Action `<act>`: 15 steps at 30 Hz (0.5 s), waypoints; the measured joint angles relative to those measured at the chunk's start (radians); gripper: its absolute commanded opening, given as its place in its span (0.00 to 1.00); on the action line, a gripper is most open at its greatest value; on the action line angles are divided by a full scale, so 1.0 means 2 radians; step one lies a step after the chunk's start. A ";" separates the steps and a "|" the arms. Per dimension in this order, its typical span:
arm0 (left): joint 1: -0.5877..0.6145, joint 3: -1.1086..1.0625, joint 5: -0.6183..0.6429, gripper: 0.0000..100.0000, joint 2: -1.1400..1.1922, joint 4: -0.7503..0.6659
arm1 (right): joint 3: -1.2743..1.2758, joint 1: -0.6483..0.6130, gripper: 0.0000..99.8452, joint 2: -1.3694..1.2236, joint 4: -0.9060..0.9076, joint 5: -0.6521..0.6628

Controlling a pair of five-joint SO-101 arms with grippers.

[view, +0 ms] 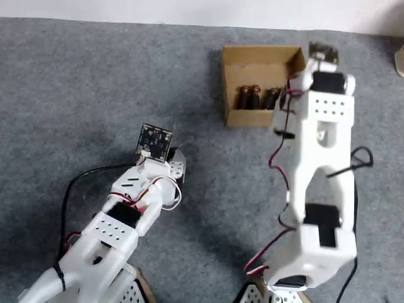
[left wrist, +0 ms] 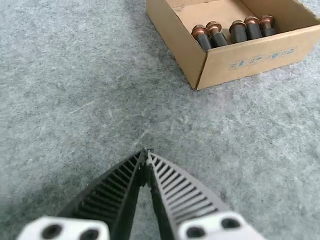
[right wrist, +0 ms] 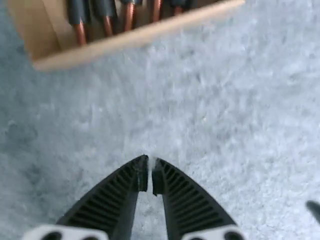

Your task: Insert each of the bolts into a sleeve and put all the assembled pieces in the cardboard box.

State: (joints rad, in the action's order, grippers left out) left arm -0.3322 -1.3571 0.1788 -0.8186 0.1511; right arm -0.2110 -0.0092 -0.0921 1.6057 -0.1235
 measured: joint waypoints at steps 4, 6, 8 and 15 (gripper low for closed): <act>0.000 0.000 -0.005 0.00 0.000 0.002 | 0.124 0.000 0.00 0.046 -0.053 0.000; 0.008 0.000 -0.007 0.00 0.000 0.005 | 0.174 0.001 0.00 0.065 -0.080 0.000; 0.033 0.000 -0.007 0.00 0.000 0.027 | 0.219 0.000 0.00 0.084 -0.104 0.000; 0.129 0.000 -0.005 0.00 0.000 0.121 | 0.349 -0.001 0.00 0.141 -0.174 0.000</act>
State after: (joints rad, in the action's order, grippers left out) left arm -0.0744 -1.3571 0.1680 -0.8186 0.3936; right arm 0.4872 -0.0107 0.1903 1.2574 -0.1235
